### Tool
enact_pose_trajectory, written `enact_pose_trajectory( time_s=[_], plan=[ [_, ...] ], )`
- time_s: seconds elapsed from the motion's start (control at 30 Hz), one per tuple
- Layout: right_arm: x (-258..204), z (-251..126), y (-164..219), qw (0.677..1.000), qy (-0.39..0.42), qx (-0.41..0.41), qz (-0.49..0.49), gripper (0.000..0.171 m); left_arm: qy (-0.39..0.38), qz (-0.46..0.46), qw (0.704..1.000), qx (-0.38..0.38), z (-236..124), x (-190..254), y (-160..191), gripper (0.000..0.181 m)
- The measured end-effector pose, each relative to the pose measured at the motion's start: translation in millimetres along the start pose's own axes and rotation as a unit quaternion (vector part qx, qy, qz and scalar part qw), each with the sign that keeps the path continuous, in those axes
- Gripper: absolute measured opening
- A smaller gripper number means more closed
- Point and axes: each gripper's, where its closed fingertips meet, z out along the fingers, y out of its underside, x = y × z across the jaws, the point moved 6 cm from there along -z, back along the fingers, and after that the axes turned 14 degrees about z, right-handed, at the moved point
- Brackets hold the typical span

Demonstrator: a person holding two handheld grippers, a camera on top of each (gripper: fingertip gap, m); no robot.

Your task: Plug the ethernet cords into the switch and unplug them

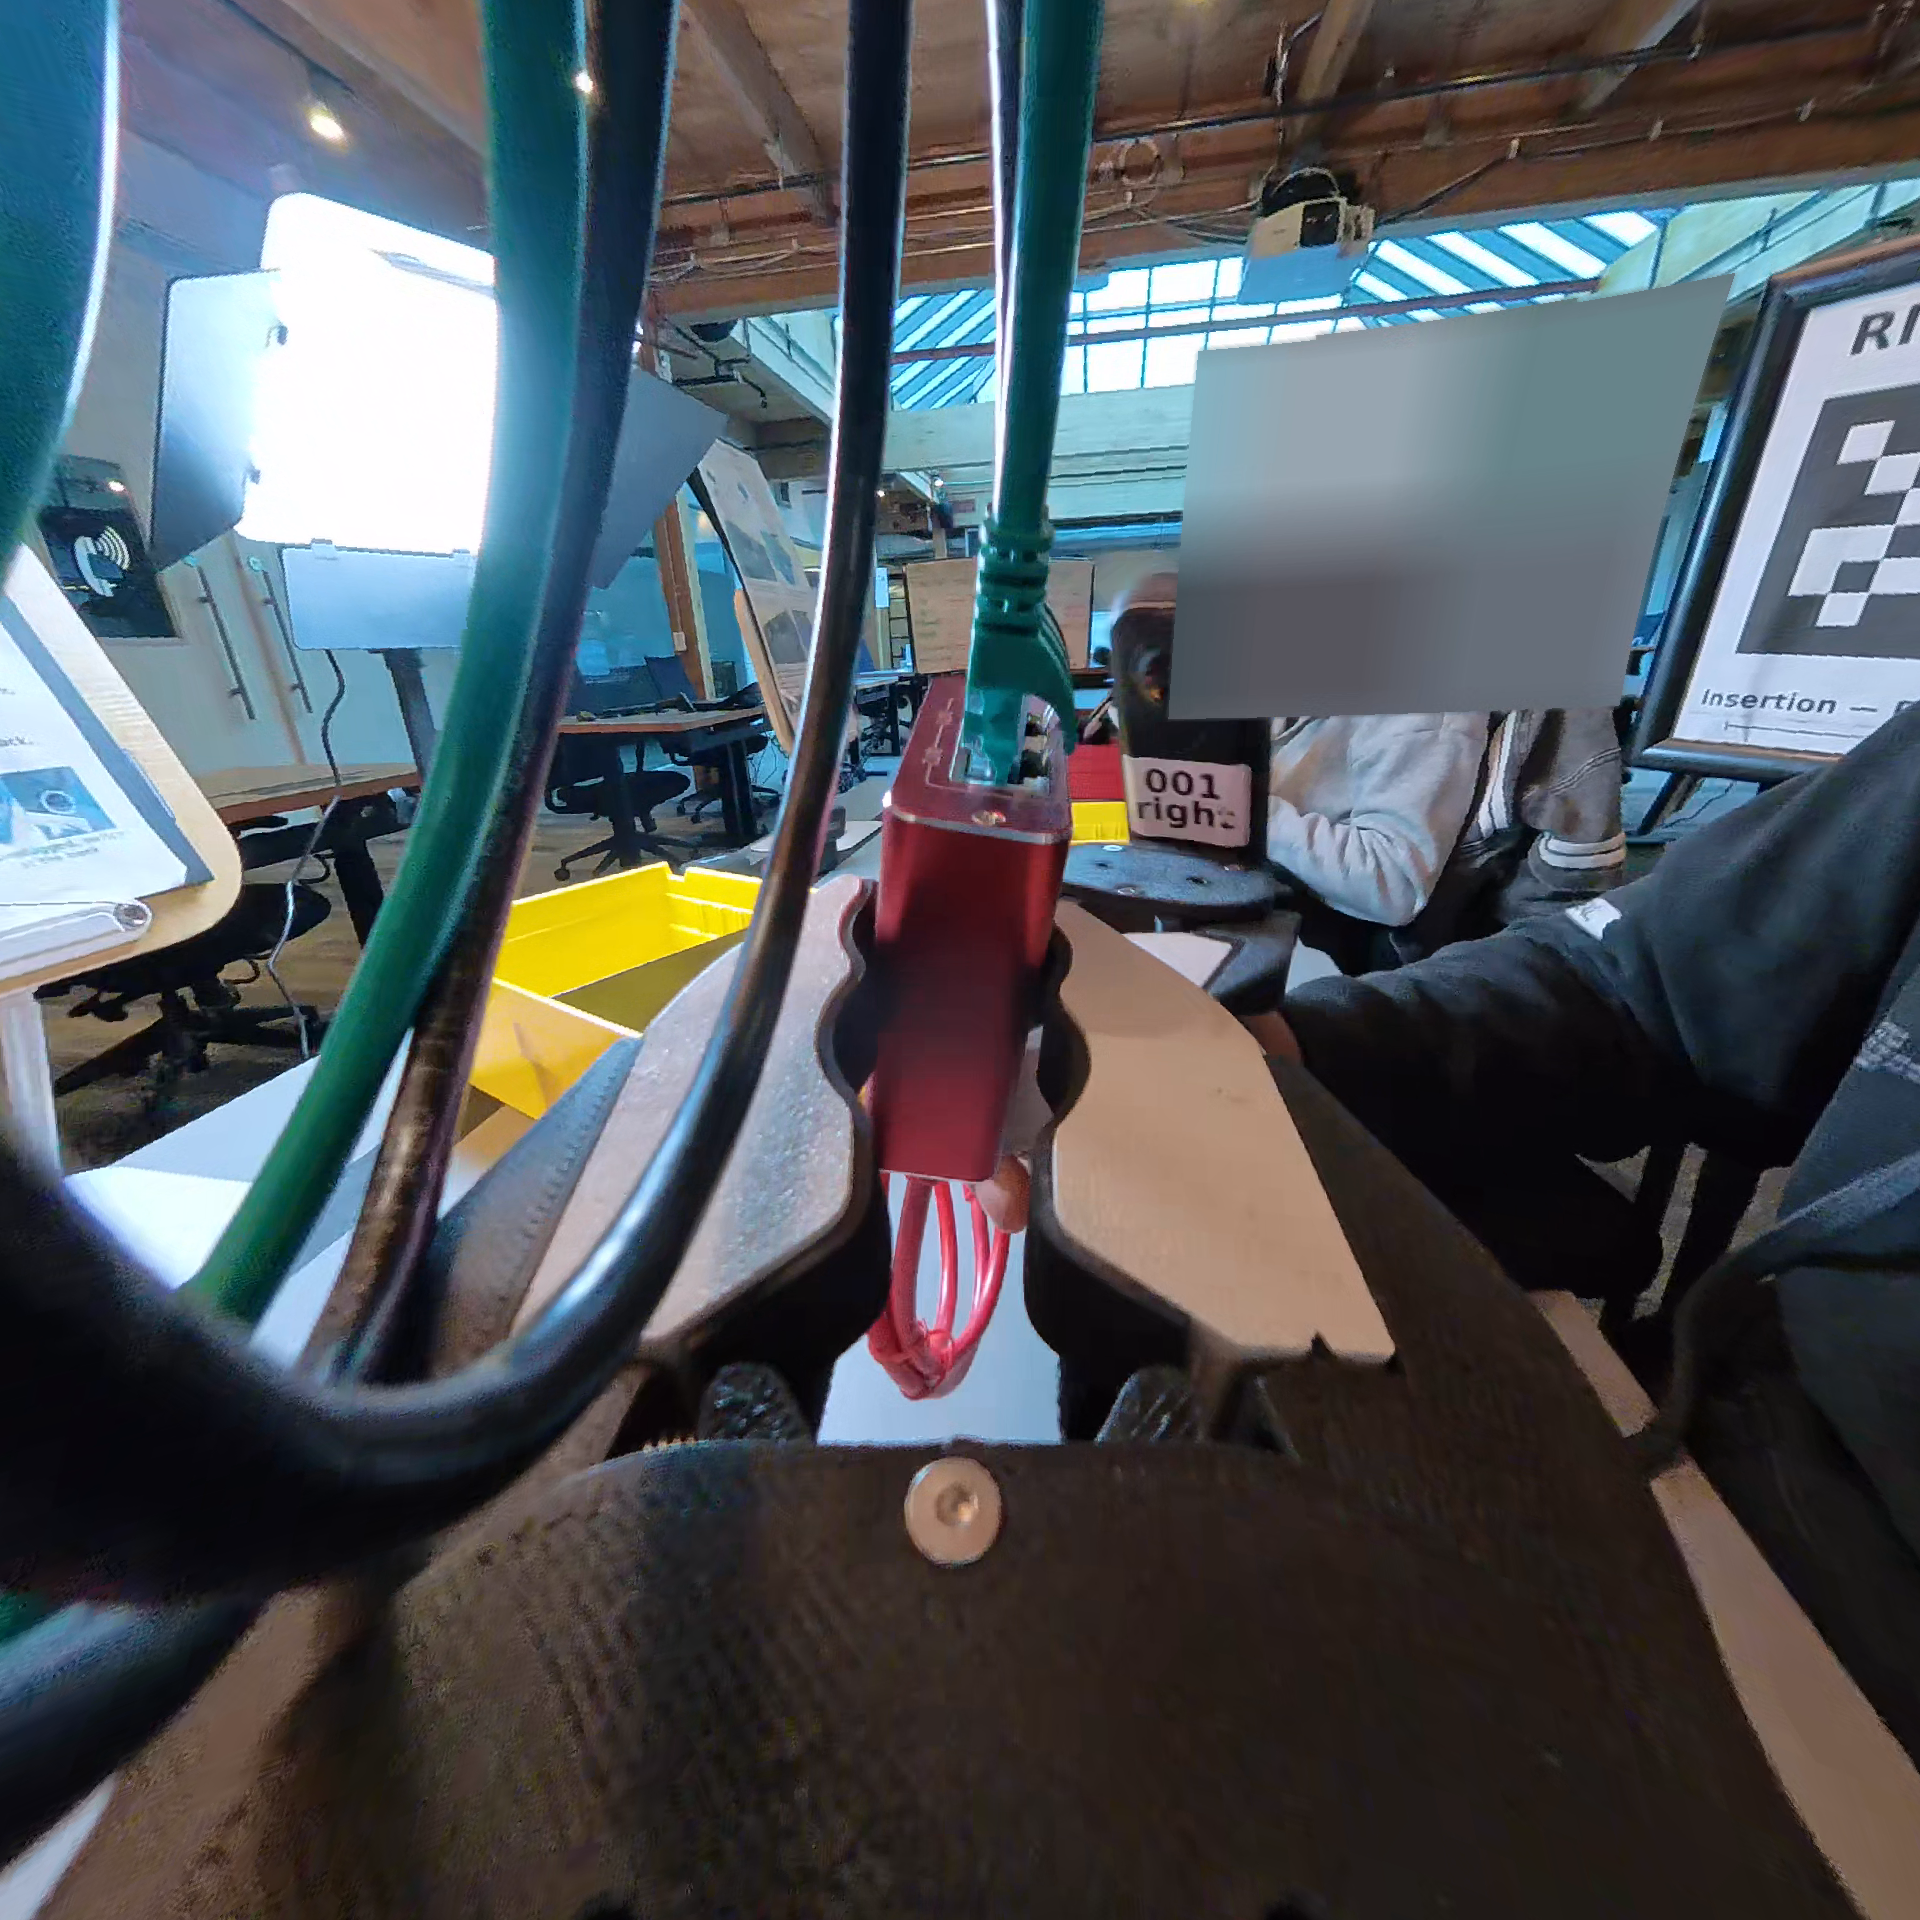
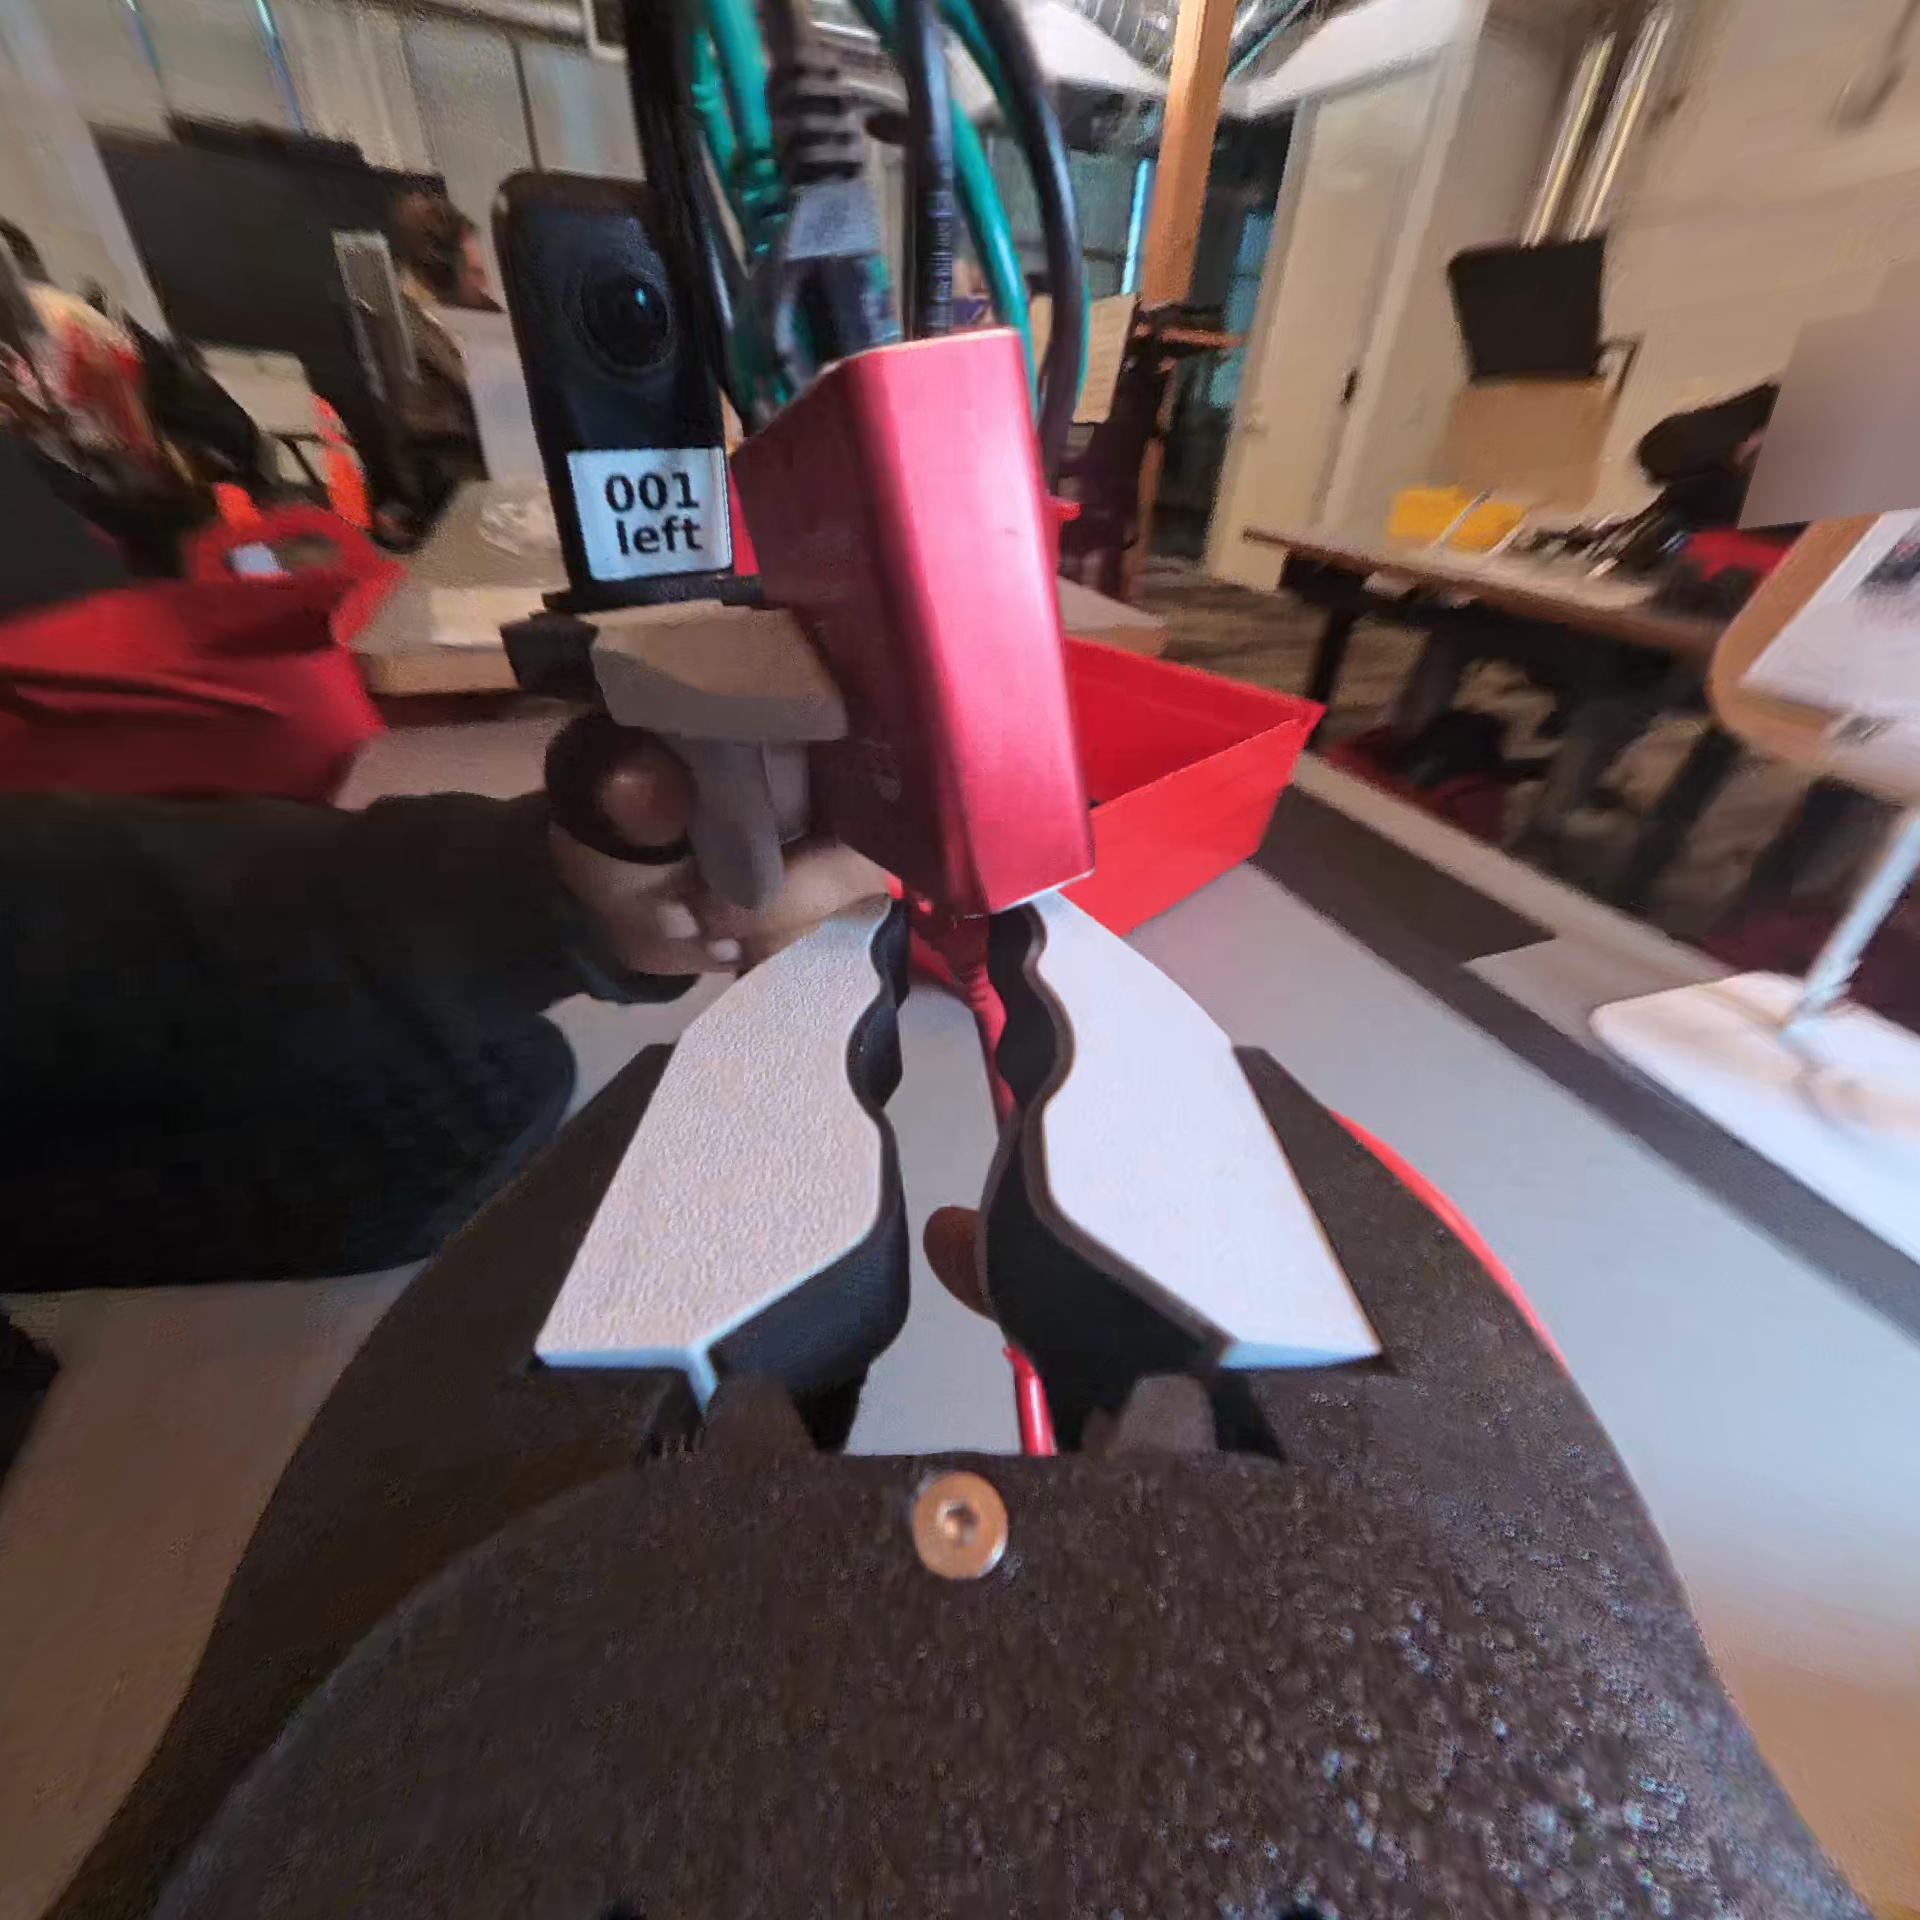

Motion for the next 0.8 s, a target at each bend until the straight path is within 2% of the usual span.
enact_pose_trajectory(
  time_s=[0.03, 0.2, 0.5, 0.57, 0.63, 0.67, 0.7, 0.73, 0.8],
  plan=[
    [-1.7, -0.8, -2.5, 1.000, 0.001, 0.008, -0.009, 0.015, 0.000, -0.005, 1.000, 0.007, -0.2, 0.0, -2.9, 0.027],
    [-0.4, -2.2, -9.0, 0.993, -0.059, 0.019, 0.100, 0.014, 0.000, -0.006, 1.000, 0.020, -3.7, -0.7, -9.7, 0.026],
    [2.8, -6.9, -13.7, 0.990, -0.083, 0.008, 0.114, 0.013, 0.003, -0.015, 0.999, 0.030, -1.9, -1.6, -10.8, 0.025],
    [3.9, -7.1, -12.9, 0.987, -0.079, 0.007, 0.138, 0.013, -0.001, 0.001, 1.000, 0.020, -0.2, 0.1, -10.7, 0.024],
    [3.5, -8.0, -14.1, 0.983, -0.084, 0.007, 0.161, 0.013, -0.009, 0.057, 0.998, 0.004, 2.8, 7.6, -15.4, 0.024],
    [7.6, -7.7, -12.1, 0.989, -0.041, -0.002, 0.140, 0.013, 0.005, 0.071, 0.997, 0.023, 3.7, 13.7, -23.1, 0.026],
    [15.3, -8.1, -8.9, 0.997, 0.030, -0.012, 0.064, 0.013, 0.078, 0.048, 0.992, 0.081, 4.3, 29.3, -38.4, 0.025],
    [11.9, -8.1, -9.7, 0.999, 0.036, -0.016, 0.024, 0.013, 0.096, 0.032, 0.992, 0.081, 9.5, 38.1, -47.6, 0.025],
    [-5.0, -9.5, -21.2, 1.000, -0.021, 0.011, 0.019, 0.013, 0.036, 0.124, 0.991, 0.035, 13.0, 38.5, -51.4, 0.027]
  ],
)
